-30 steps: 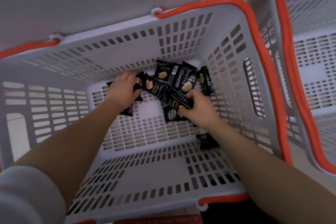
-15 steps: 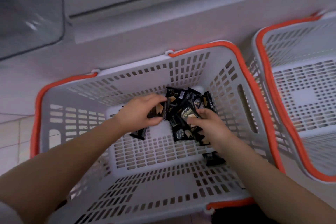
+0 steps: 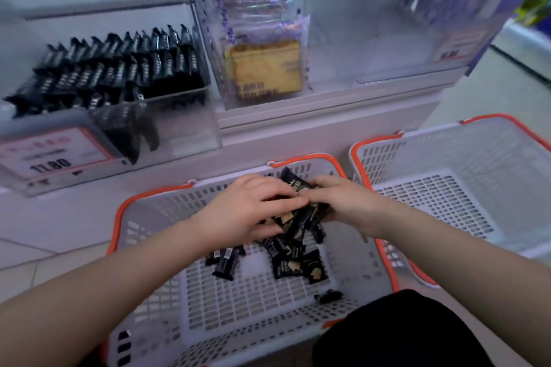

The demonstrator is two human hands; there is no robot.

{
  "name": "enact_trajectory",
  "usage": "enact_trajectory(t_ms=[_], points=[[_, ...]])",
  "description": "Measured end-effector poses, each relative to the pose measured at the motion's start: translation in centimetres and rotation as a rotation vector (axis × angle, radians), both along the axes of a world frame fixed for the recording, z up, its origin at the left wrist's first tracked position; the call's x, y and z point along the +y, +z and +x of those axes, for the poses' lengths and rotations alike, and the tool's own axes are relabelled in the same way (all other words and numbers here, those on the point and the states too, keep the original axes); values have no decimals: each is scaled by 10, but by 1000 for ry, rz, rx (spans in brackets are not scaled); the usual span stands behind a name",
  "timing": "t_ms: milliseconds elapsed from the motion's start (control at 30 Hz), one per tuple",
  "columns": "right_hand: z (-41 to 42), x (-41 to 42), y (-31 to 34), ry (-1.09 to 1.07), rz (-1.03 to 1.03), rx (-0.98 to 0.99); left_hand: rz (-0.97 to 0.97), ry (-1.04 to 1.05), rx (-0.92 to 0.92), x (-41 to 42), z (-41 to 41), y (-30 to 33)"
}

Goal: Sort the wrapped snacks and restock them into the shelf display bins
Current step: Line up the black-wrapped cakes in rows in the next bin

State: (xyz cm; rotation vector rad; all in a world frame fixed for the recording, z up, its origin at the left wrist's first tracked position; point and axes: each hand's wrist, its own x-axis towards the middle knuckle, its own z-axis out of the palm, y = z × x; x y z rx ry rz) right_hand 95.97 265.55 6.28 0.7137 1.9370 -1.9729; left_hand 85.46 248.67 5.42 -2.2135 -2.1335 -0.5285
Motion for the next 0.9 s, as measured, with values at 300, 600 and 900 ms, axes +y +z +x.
enact_trajectory(t_ms=[300,600,900], points=[[16,-50,43,30,-127,85,117,150,-143,-44,28,47],[1,-79,93,79,-104,278,370,394,-182,-81,12,94],[-80,-102,177,-47,211,449,516,760,-233,-102,-48,155]])
